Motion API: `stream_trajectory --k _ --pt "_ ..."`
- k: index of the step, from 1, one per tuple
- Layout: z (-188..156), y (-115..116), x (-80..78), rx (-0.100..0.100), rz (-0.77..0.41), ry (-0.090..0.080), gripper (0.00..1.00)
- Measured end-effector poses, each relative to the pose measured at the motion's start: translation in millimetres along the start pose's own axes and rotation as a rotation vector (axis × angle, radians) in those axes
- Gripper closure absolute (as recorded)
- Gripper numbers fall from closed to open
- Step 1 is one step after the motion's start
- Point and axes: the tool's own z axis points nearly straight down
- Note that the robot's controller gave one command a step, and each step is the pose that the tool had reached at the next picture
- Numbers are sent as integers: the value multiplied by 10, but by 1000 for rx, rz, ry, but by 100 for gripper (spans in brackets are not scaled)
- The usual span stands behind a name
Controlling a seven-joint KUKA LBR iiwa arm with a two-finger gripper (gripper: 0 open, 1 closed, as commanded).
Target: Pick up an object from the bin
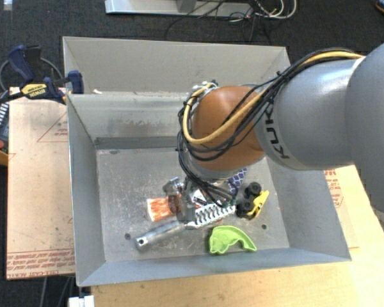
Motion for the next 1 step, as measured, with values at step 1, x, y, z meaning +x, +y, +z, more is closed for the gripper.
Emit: stream_trajectory --k 1 --pt "-43 4 9 -1 0 5 100"
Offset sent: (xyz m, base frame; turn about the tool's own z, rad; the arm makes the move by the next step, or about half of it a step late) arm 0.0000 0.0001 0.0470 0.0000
